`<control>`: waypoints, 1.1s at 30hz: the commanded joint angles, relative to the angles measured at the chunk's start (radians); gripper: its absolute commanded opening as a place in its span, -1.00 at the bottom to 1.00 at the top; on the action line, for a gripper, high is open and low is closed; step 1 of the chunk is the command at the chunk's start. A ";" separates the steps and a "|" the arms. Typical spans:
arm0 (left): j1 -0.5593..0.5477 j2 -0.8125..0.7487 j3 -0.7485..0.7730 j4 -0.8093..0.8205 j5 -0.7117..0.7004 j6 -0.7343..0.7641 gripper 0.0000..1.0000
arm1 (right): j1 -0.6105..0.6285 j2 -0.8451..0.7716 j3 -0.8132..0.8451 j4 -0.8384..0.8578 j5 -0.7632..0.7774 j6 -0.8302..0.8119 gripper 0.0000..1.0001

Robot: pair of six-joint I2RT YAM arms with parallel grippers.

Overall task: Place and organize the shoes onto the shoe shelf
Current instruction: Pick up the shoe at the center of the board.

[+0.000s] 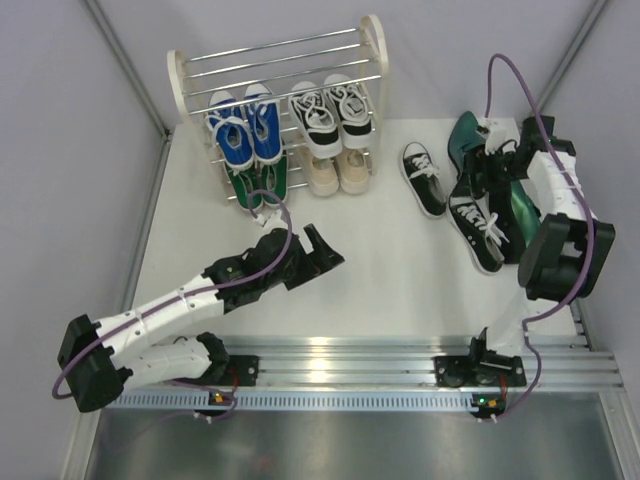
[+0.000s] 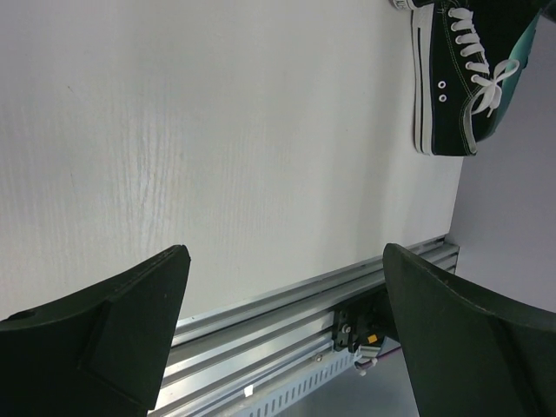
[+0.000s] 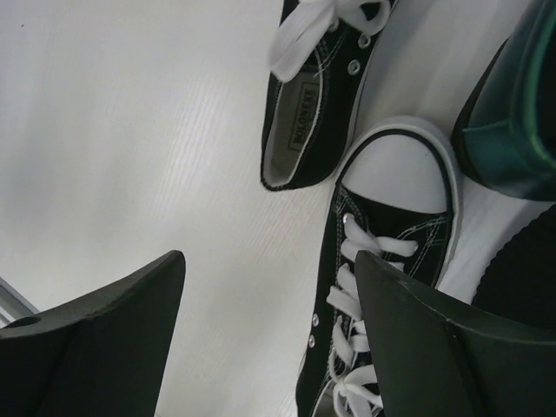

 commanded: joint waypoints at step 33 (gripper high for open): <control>-0.003 0.201 0.041 0.289 0.104 -0.051 0.96 | 0.194 0.460 0.360 0.168 0.168 0.212 -0.88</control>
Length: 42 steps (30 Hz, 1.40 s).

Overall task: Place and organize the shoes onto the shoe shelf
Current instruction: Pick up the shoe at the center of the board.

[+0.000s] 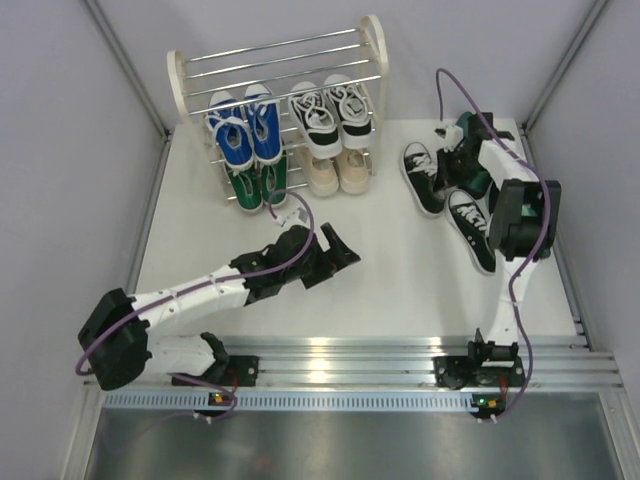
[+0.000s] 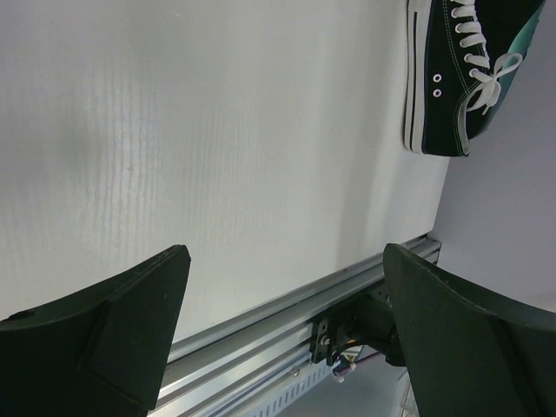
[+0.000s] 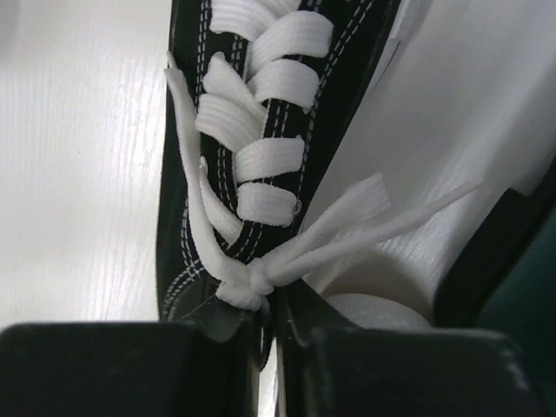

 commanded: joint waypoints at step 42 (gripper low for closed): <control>-0.174 0.286 0.151 0.600 0.025 -0.033 0.66 | 0.059 -1.054 -0.848 0.116 -0.760 0.153 -1.00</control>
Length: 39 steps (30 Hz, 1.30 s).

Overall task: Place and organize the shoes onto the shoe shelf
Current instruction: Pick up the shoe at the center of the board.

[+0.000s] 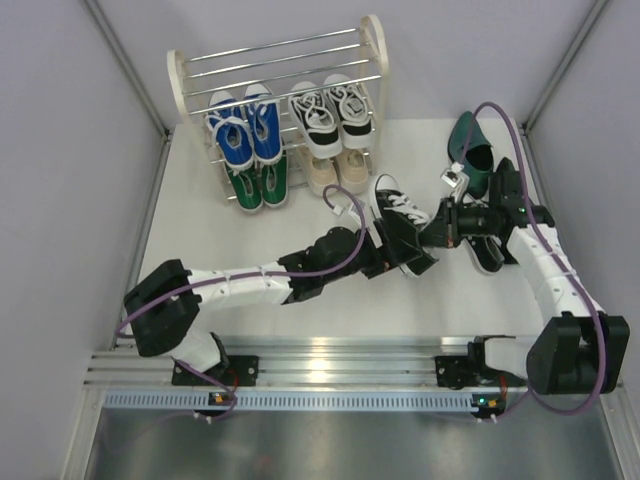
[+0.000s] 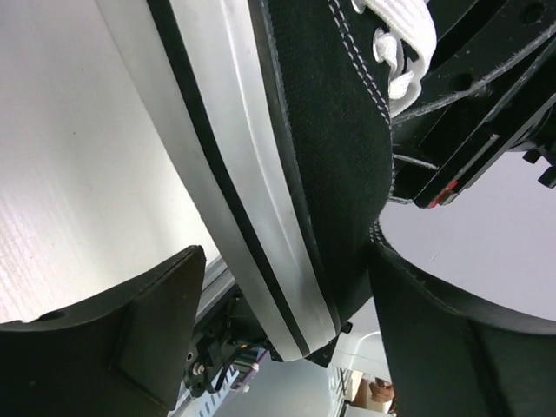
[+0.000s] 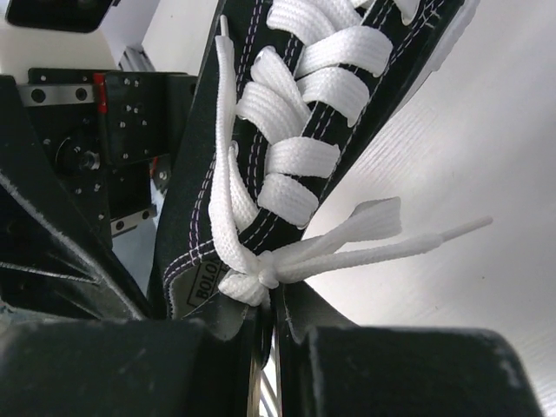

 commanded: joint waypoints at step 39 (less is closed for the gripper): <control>-0.110 -0.288 0.004 -0.204 0.301 0.607 -1.00 | 0.125 -0.107 0.141 0.196 -0.194 0.214 0.91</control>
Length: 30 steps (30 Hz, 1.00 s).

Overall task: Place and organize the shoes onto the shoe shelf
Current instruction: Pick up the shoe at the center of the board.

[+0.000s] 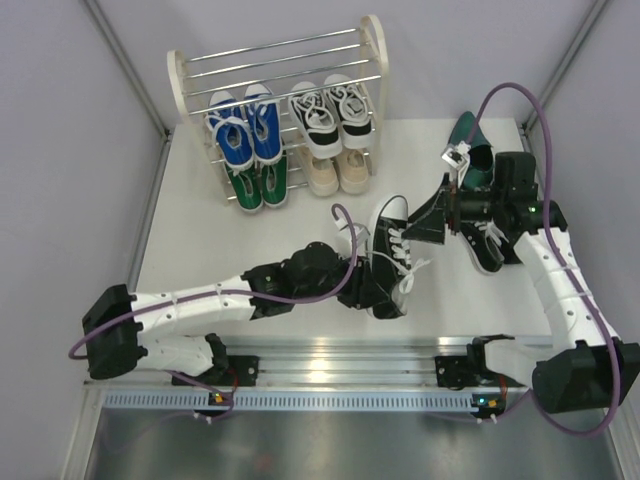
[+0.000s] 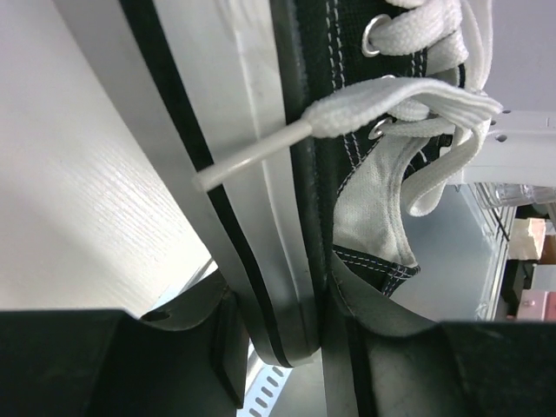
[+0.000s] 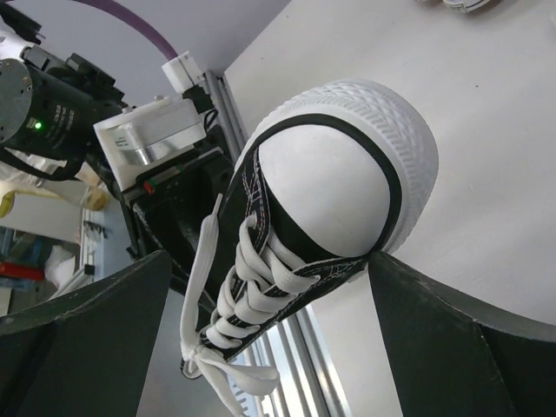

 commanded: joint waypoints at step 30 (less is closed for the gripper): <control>-0.029 -0.216 0.059 0.061 0.074 0.102 -1.00 | 0.031 0.128 0.179 -0.042 -0.081 -0.107 0.94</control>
